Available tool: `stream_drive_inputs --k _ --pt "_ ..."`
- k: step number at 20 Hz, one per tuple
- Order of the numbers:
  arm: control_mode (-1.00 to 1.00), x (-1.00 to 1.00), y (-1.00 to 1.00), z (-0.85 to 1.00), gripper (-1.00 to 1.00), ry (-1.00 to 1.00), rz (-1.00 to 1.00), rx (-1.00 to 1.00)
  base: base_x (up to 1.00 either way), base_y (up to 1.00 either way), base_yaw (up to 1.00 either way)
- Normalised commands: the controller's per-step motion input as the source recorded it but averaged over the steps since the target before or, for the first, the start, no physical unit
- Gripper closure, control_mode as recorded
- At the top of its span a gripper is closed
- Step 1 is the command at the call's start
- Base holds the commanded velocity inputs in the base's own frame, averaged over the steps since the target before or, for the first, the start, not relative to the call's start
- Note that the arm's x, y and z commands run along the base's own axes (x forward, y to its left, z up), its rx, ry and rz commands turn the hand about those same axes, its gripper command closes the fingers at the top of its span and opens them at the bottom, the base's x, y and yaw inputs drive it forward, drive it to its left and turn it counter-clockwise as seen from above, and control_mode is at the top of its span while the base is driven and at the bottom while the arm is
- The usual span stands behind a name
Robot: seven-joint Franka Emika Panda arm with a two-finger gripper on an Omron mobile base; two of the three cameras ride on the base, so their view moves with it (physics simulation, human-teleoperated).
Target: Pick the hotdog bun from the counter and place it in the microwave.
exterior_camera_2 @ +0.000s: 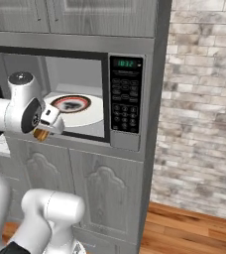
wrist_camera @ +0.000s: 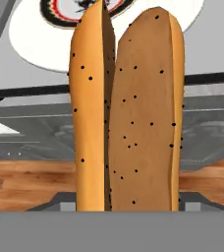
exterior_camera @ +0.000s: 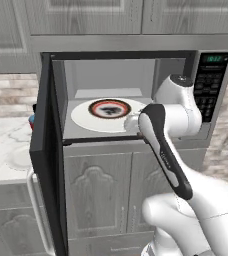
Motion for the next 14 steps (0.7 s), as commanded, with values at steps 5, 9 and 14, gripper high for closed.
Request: stream_drive_inputs --k 5,9,14 --pt "-1.0 1.0 0.62 0.43 1.0 -0.15 0.0 0.0 0.0 0.0 0.0" --pt "-1.0 0.99 0.45 0.03 1.0 -0.16 0.02 0.0 0.0 0.0 0.0" --pt "-1.0 1.0 -0.03 0.0 1.0 -0.07 0.09 0.0 0.0 0.0 0.0"
